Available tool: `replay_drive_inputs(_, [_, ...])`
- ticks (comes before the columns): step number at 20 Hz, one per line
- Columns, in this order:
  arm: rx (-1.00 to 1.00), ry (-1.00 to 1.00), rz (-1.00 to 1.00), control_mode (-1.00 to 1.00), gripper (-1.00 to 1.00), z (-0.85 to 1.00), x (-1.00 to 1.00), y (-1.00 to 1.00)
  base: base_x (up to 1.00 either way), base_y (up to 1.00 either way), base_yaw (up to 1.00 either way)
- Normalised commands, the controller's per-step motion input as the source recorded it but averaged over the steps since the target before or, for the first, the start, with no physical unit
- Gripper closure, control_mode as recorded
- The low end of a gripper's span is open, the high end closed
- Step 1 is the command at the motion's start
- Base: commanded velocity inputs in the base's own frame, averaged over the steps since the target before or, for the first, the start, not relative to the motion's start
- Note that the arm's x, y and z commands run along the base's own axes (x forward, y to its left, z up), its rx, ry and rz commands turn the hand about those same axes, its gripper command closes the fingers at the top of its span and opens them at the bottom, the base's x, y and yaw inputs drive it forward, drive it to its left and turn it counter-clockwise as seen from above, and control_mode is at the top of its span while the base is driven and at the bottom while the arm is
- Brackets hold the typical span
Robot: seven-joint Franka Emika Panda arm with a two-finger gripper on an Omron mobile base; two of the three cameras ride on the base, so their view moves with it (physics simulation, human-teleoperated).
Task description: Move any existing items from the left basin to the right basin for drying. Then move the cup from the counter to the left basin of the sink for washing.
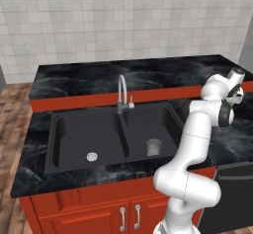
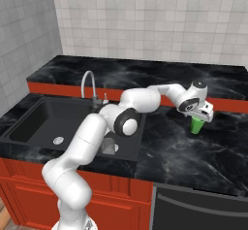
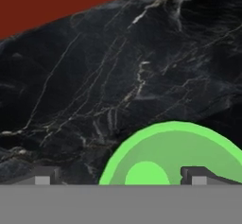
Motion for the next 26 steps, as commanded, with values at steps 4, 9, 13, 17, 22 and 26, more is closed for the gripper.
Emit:
replay_drive_inputs(4, [0.0, 0.01, 0.0, -1.0, 1.0, -0.12, 0.0, 0.01, 0.0, 0.0, 0.0])
replay_drive_inputs(9, [0.0, 0.02, 0.0, -1.0, 1.0, -0.01, 0.0, 0.02, 0.0, 0.0, 0.0])
replay_drive_inputs(13, [0.0, 0.01, 0.0, -1.0, 1.0, -0.02, 0.0, 0.01, 0.0, 0.0, 0.0])
replay_drive_inputs(17, [0.0, 0.0, 0.0, -1.0, 1.0, 0.0, -0.01, 0.09, 0.0, 0.0, 0.0])
replay_drive_inputs(22, [0.0, -0.01, 0.0, -1.0, 1.0, 0.17, -0.11, 0.3, 0.0, 0.0, 0.0])
replay_drive_inputs(26, [-0.03, 0.0, 0.0, -1.0, 1.0, 0.42, -0.08, 0.45, 0.0, 0.0, 0.0])
